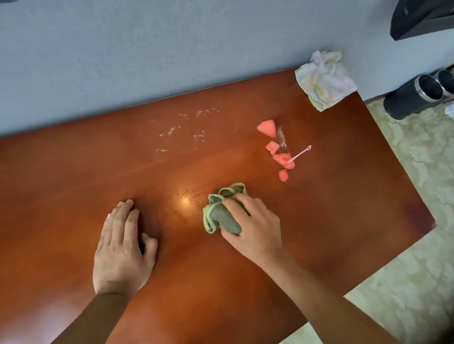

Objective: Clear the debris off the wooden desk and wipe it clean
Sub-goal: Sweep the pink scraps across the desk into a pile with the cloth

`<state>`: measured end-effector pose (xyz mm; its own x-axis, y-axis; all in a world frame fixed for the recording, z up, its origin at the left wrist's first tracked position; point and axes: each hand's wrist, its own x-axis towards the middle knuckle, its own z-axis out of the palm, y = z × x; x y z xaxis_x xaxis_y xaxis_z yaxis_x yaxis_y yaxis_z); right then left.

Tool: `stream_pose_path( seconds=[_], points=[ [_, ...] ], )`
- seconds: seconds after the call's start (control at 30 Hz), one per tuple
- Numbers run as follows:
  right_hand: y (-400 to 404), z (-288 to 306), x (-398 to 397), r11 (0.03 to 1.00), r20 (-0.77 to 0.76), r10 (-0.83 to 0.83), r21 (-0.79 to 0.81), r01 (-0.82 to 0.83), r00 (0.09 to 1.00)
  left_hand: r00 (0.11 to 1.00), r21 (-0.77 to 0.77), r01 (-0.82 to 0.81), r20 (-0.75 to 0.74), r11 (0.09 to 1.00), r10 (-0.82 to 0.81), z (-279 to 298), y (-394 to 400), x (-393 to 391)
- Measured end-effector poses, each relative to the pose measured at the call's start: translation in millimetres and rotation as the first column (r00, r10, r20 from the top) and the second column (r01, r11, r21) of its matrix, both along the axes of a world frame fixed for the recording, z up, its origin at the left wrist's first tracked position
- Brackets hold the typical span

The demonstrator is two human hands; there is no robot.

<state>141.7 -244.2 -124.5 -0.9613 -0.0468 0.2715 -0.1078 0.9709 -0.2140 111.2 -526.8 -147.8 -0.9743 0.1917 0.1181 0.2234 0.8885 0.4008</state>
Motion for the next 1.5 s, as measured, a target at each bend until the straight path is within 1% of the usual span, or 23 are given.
stream_pose_path(
  seconds=[0.1,0.23,0.4,0.53,0.63,0.73,0.83,0.9,0.93,0.97,1.0,1.03,1.07,1.1,1.13,1.17,1.2,1.27,1.3,1.37,1.43,1.47,1.5],
  points=[
    [24,-2,-24,0.998,0.016,-0.056,0.019,0.056,0.998,1.0,-0.002,-0.001,-0.006,1.0,0.001,-1,-1,0],
    [65,2,-66,0.979,0.068,-0.204,0.028,0.202,0.977,1.0,-0.018,0.009,-0.021,1.0,-0.009,0,0,1],
    [104,4,-101,0.948,0.091,-0.317,0.036,0.315,0.944,1.0,-0.135,0.021,0.026,0.991,-0.018,7,2,0],
    [96,3,-108,0.905,0.063,-0.42,0.104,0.412,0.906,0.998,-0.16,0.025,0.057,0.987,-0.016,8,2,-2],
    [54,0,-90,0.889,0.006,-0.449,0.105,0.445,0.894,0.999,-0.156,0.026,0.05,0.987,-0.018,8,3,-1],
    [-15,0,-60,0.942,0.036,-0.326,0.094,0.321,0.945,0.999,-0.157,0.026,0.038,0.987,-0.021,7,3,-1],
    [-62,3,-30,0.997,0.07,0.075,0.016,-0.077,0.995,1.0,-0.151,0.02,0.024,0.988,-0.017,6,2,-1],
    [-61,1,-24,0.931,0.068,0.362,0.023,-0.364,0.93,1.0,-0.151,0.025,0.02,0.988,-0.022,6,2,0],
    [-52,-1,-28,0.891,0.063,0.448,0.045,-0.451,0.892,1.0,-0.148,0.026,0.016,0.989,-0.024,5,2,0],
    [-40,-4,-38,0.879,0.056,0.469,0.072,-0.472,0.882,1.0,-0.145,0.025,0.014,0.989,-0.023,5,2,0],
    [-26,-6,-50,0.906,0.038,0.408,0.103,-0.41,0.912,1.0,-0.143,0.023,0.013,0.989,-0.021,5,2,0],
    [-14,-7,-66,0.956,0.01,0.266,0.123,-0.265,0.964,1.0,-0.144,0.022,0.014,0.989,-0.021,5,3,-1],
    [-5,-6,-83,0.991,-0.014,0.058,0.118,-0.056,0.998,1.0,-0.144,0.023,0.013,0.989,-0.021,4,3,-1],
    [1,-3,-100,0.982,-0.019,-0.166,0.091,0.167,0.986,1.0,-0.144,0.025,0.01,0.989,-0.024,4,2,-1],
    [2,-2,-116,0.935,-0.006,-0.35,0.064,0.349,0.937,1.0,-0.143,0.028,0.007,0.989,-0.027,4,2,-1],
    [-5,-2,-128,0.884,0.019,-0.465,0.06,0.463,0.885,1.0,-0.141,0.03,0.003,0.99,-0.029,4,1,-1],
    [-18,-2,-135,0.862,0.029,-0.505,0.07,0.502,0.863,1.0,-0.14,0.029,0.0,0.99,-0.029,4,1,-2],
    [-56,-1,-132,0.905,0.007,-0.421,0.071,0.42,0.907,1.0,-0.144,0.026,0.001,0.989,-0.026,6,2,-2],
    [-75,-1,-120,0.949,-0.003,-0.309,0.065,0.309,0.951,1.0,-0.146,0.025,0.006,0.989,-0.025,7,2,-2],
    [-104,-1,-82,0.999,-0.014,0.016,0.037,-0.015,1.0,1.0,-0.144,0.027,0.007,0.989,-0.026,7,2,-2],
    [-98,-1,-64,0.947,-0.058,0.321,0.049,-0.319,0.945,0.999,-0.137,0.035,0.002,0.99,-0.035,6,2,-2],
    [-87,0,-71,0.916,-0.064,0.399,0.069,-0.395,0.915,0.999,-0.133,0.036,0.002,0.99,-0.036,6,1,-1],
    [-76,-2,-84,0.913,-0.058,0.404,0.091,-0.399,0.913,0.999,-0.13,0.034,0.004,0.991,-0.034,6,0,-2]
  ],
)
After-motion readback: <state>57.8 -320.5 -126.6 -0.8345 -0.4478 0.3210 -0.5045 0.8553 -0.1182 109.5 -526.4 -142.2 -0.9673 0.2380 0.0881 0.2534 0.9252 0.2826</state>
